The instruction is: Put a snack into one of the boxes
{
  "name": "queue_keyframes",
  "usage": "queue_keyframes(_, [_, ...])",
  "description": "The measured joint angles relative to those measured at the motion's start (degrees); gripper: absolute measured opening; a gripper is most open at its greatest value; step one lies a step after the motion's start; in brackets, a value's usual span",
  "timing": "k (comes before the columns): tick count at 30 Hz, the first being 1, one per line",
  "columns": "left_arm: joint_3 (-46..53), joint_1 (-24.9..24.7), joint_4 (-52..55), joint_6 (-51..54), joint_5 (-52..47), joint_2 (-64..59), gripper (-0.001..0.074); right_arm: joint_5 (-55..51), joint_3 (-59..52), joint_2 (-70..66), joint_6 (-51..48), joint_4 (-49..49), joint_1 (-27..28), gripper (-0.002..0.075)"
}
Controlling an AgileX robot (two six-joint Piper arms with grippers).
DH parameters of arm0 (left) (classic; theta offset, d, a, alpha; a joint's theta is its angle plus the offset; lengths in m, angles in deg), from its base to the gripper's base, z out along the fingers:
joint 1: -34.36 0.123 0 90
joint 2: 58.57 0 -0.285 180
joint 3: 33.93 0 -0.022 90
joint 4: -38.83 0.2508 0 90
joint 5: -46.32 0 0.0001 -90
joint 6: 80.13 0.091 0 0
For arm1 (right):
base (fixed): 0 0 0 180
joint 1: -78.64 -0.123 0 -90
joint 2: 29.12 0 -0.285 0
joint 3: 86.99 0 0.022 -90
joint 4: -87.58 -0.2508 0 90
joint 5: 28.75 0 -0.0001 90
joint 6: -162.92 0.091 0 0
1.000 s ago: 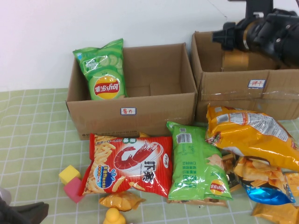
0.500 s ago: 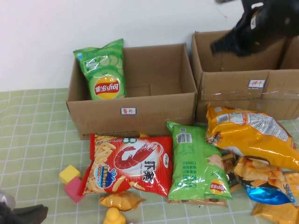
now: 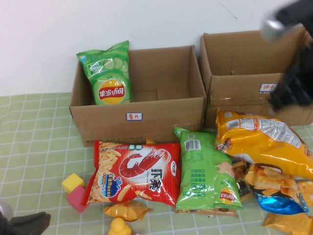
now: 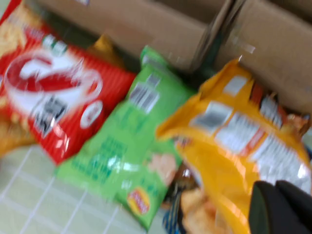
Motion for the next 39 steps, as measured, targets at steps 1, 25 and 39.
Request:
queue_keyframes(1, [0.0,0.0,0.0,0.0,0.27,0.0,-0.0001,1.15,-3.16,2.43,-0.48,-0.12,0.0,-0.0001])
queue_keyframes(25, [0.0,0.0,5.61,0.95,-3.18,8.81,-0.0002,7.24,-50.74,60.52,-2.62,-8.32,0.0,-0.0002])
queue_keyframes(39, [0.0,0.0,9.41,2.36,-3.33,30.38,-0.0002,12.98,-54.02,69.35,-2.84,-1.73,0.0,-0.0002])
